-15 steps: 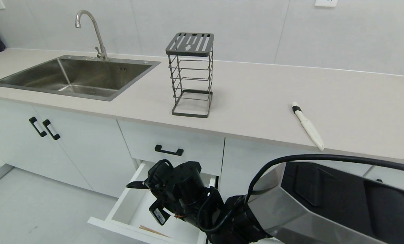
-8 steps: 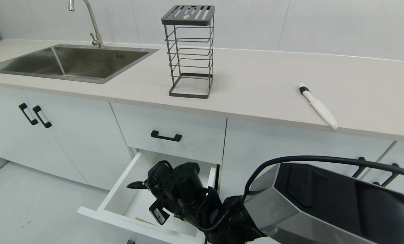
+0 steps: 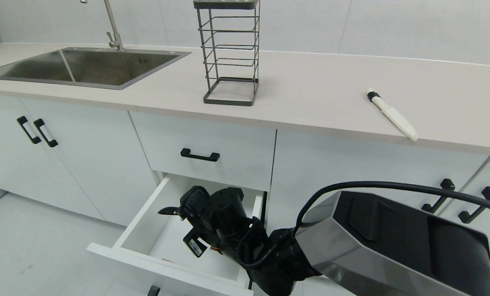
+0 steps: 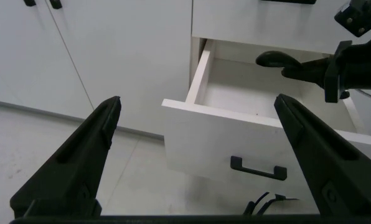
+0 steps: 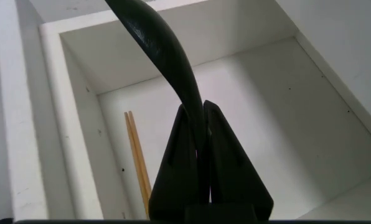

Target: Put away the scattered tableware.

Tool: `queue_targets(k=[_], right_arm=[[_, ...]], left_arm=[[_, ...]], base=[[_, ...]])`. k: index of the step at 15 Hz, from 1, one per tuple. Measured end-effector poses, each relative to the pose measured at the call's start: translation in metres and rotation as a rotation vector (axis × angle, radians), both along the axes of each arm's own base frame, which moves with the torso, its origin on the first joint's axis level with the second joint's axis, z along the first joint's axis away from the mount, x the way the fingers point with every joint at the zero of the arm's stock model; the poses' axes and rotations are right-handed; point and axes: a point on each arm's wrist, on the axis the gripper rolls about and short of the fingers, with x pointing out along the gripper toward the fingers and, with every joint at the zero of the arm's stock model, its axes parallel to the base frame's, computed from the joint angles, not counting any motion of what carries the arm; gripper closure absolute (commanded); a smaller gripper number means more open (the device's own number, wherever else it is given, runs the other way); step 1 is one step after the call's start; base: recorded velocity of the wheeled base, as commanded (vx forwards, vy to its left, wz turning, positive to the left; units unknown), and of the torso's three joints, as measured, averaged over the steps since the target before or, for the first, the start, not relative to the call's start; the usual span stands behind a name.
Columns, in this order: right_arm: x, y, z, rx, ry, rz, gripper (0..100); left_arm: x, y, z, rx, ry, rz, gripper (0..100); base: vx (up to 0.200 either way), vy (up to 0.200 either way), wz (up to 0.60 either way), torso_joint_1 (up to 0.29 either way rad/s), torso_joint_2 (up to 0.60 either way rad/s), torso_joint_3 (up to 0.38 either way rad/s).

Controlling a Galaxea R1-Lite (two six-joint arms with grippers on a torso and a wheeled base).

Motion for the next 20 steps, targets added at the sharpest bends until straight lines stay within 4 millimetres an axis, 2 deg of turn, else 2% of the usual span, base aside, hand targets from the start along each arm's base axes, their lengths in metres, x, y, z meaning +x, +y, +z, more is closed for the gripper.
queue_targets(k=[10, 20], right_arm=[[0.021, 0.007, -0.019, -0.013, -0.027, -0.058, 100], [0.028, 0.006, -0.041, -0.092, 0.024, -0.069, 100]], left_arm=[[0.0, 0.0, 0.0, 0.0, 0.0, 0.0, 0], [0.0, 0.0, 0.0, 0.0, 0.0, 0.0, 0]], base=[[0.0, 0.0, 0.0, 0.0, 0.01, 0.009], [0.0, 0.0, 0.0, 0.0, 0.0, 0.0]])
